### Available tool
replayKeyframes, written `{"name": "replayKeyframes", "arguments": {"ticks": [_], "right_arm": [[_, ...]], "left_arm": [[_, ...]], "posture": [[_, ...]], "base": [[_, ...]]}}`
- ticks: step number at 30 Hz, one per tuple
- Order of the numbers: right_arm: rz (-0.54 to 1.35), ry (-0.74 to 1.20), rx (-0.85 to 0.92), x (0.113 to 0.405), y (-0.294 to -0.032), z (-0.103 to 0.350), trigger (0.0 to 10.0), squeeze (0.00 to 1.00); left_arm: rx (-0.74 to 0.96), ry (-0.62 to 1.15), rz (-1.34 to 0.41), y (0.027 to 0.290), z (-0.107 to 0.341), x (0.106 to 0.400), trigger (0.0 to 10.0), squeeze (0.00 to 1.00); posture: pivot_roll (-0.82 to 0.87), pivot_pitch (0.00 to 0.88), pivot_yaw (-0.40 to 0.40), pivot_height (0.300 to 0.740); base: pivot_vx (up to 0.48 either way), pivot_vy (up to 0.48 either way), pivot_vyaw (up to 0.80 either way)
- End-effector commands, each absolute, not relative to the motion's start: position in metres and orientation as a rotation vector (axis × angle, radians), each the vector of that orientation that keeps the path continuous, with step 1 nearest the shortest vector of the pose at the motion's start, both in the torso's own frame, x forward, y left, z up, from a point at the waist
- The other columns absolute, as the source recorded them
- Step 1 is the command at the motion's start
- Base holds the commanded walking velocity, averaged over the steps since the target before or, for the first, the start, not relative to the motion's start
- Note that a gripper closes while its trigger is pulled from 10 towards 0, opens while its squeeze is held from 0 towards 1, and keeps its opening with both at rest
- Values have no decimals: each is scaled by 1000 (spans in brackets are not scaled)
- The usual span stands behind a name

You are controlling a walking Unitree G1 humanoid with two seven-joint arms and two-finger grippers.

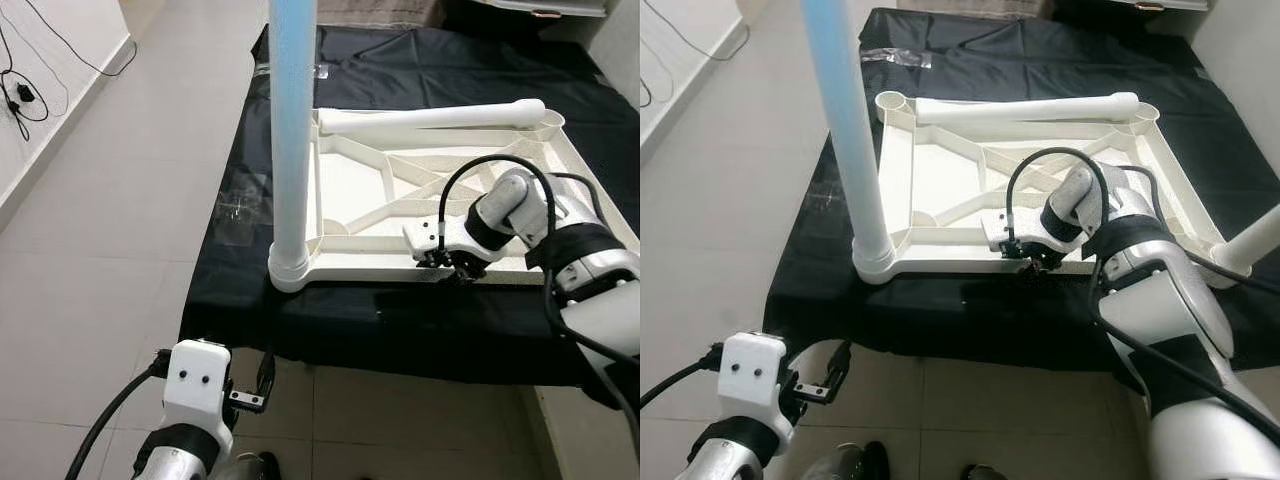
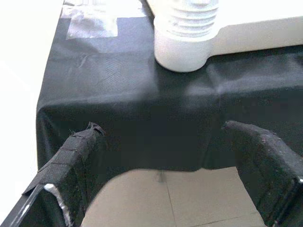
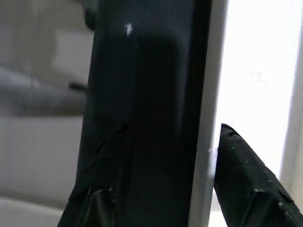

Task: Building children table

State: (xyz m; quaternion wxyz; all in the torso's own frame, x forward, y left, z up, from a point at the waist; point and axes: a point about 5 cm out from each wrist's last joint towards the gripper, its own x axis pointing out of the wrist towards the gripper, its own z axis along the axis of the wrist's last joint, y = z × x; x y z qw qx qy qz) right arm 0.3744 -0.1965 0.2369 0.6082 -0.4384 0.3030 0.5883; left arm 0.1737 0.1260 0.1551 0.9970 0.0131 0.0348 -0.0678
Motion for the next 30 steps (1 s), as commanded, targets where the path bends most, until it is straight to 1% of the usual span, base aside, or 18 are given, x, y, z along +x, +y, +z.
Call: {"name": "replayKeyframes", "arguments": {"ticks": [1, 2, 6, 10, 11, 13, 14, 15, 16, 18, 19, 21, 22, 23, 24, 27, 29, 30], "right_arm": [[1404, 700, -936, 372, -196, 232, 10000, 0], [1417, 603, -820, 373, -194, 246, 10000, 0], [1411, 538, -744, 374, -192, 254, 10000, 0], [1377, 425, -623, 373, -201, 265, 10000, 0], [1377, 425, -623, 373, -201, 265, 10000, 0], [1362, 365, -536, 372, -205, 268, 10000, 0], [1362, 365, -536, 372, -205, 268, 10000, 0], [1356, 311, -446, 372, -206, 271, 10000, 0], [1356, 311, -446, 372, -206, 271, 10000, 0], [1353, 249, -340, 372, -207, 273, 10000, 0], [1370, 200, -233, 370, -205, 271, 10000, 0], [1370, 200, -233, 370, -205, 271, 10000, 0], [1380, 170, -160, 369, -203, 267, 10000, 0], [1380, 170, -160, 369, -203, 267, 10000, 0], [1395, 145, -70, 370, -195, 252, 10000, 0], [1414, 138, -50, 369, -189, 245, 10000, 0], [1462, 142, 2, 366, -176, 233, 10000, 0], [1462, 142, 2, 366, -176, 233, 10000, 0]], "left_arm": [[33, 87, -138, 126, 150, 172, 10000, 0], [36, 85, -137, 127, 150, 174, 10000, 0], [37, 84, -136, 128, 150, 175, 10000, 0], [38, 79, -141, 127, 150, 177, 10000, 0], [38, 79, -141, 127, 150, 177, 10000, 0], [38, 77, -144, 126, 150, 178, 10000, 0], [38, 77, -144, 126, 150, 178, 10000, 0], [37, 74, -144, 126, 150, 178, 10000, 0], [37, 74, -144, 126, 150, 178, 10000, 0], [36, 71, -145, 126, 150, 179, 10000, 0], [39, 69, -145, 126, 150, 180, 10000, 0], [39, 69, -145, 126, 150, 180, 10000, 0], [43, 67, -148, 126, 150, 181, 10000, 0], [43, 67, -148, 126, 150, 181, 10000, 0], [47, 64, -154, 126, 150, 181, 10000, 0], [47, 64, -156, 127, 150, 181, 10000, 0], [44, 65, -156, 126, 149, 180, 10000, 0], [44, 65, -156, 126, 149, 180, 10000, 0]], "posture": [[71, 224, -53, 740], [67, 218, -51, 740], [67, 218, -51, 740], [69, 207, -40, 740], [69, 207, -40, 740], [67, 203, -38, 740], [67, 203, -38, 740], [69, 195, -36, 740], [69, 195, -36, 740], [69, 195, -36, 740], [78, 179, -37, 740], [78, 179, -37, 740], [79, 179, -34, 740], [79, 179, -34, 740], [80, 177, -32, 740], [83, 172, -32, 740], [87, 164, -30, 740], [87, 164, -30, 740]], "base": [[0, 0, 0], [0, 0, 0], [0, 0, 0], [0, 0, 0], [0, 0, 0], [0, 0, 0], [0, 0, 0], [0, 0, 0], [0, 0, 0], [0, 0, 0], [0, 0, 0], [0, 0, 0], [0, 0, 0], [0, 0, 0], [0, 0, 0], [0, 0, 0], [0, 0, 0], [0, 0, 0]]}}
